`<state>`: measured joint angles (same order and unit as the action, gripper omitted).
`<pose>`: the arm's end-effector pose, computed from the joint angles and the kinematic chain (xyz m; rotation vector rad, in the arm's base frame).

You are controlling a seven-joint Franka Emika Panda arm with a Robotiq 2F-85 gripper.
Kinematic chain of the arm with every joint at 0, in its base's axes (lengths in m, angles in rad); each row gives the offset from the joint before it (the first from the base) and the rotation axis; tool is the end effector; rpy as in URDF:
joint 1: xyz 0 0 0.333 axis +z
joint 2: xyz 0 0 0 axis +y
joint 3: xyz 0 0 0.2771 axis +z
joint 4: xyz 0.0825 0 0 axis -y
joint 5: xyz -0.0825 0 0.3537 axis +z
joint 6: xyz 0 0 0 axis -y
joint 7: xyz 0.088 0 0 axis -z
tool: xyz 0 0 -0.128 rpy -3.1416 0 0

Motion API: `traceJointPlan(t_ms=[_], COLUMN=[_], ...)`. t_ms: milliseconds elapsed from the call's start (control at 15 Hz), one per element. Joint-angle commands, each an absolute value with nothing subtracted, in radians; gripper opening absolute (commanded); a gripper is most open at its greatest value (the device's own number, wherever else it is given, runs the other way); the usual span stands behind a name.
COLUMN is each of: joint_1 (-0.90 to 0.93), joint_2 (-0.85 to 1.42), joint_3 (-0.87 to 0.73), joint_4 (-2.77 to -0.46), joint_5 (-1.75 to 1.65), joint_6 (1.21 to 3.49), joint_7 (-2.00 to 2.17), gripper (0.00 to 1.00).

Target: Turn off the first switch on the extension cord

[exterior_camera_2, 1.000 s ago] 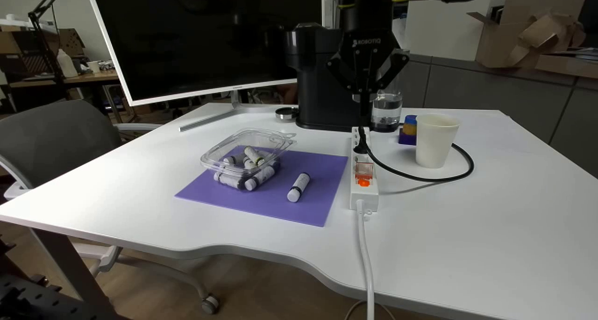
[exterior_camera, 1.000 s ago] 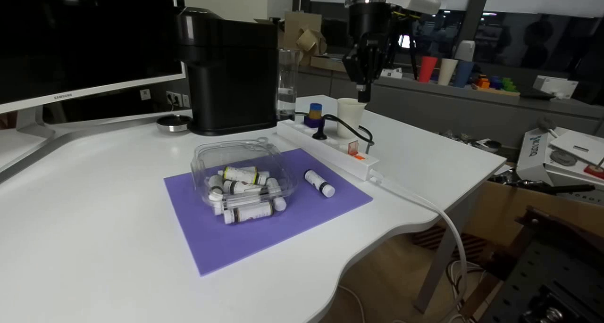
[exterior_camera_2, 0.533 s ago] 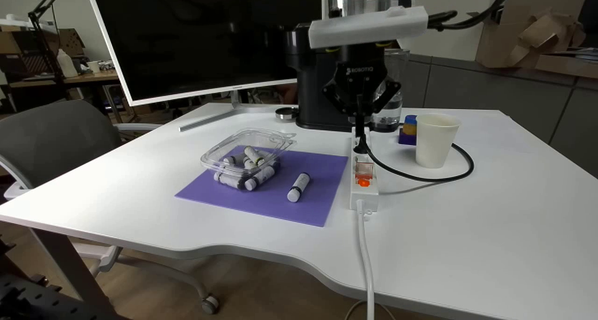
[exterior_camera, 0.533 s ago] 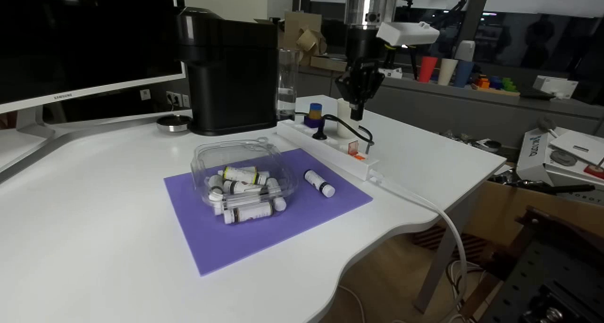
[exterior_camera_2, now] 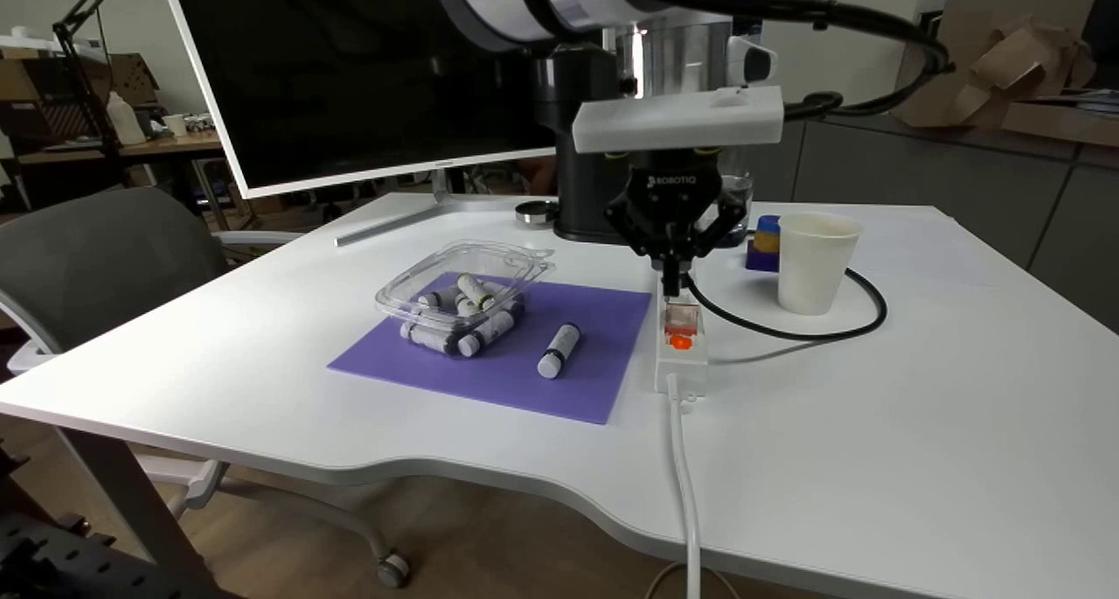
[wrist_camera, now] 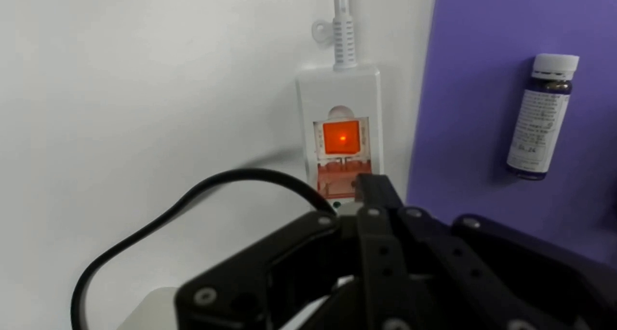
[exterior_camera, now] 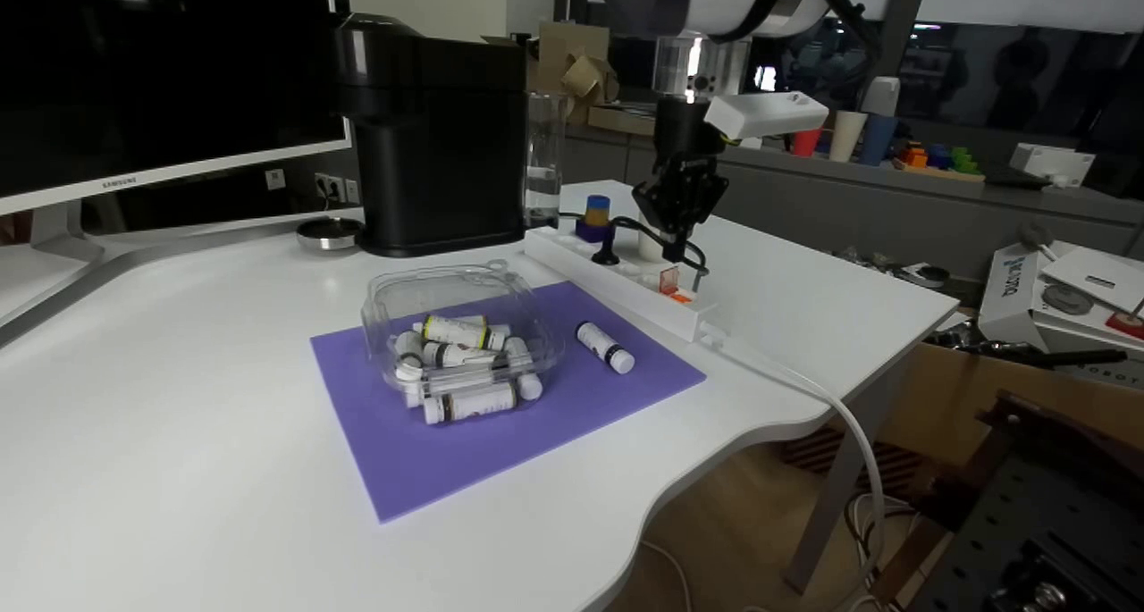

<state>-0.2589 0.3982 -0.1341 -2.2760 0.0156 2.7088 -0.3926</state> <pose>0.4690 -0.1992 0.1549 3.0853 -0.0047 0.0283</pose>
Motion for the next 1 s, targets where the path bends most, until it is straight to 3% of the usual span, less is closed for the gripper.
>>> traceJointPlan(t_ms=[0, 933], joint_1=[-0.285, -0.270], joint_2=[0.399, 0.469], joint_3=[-0.124, -0.158], joint_4=[-2.279, -2.236], joint_5=[0.015, -0.124], joint_6=[2.701, 2.669], joint_7=[-0.368, -0.381], gripper=[0.00, 0.00])
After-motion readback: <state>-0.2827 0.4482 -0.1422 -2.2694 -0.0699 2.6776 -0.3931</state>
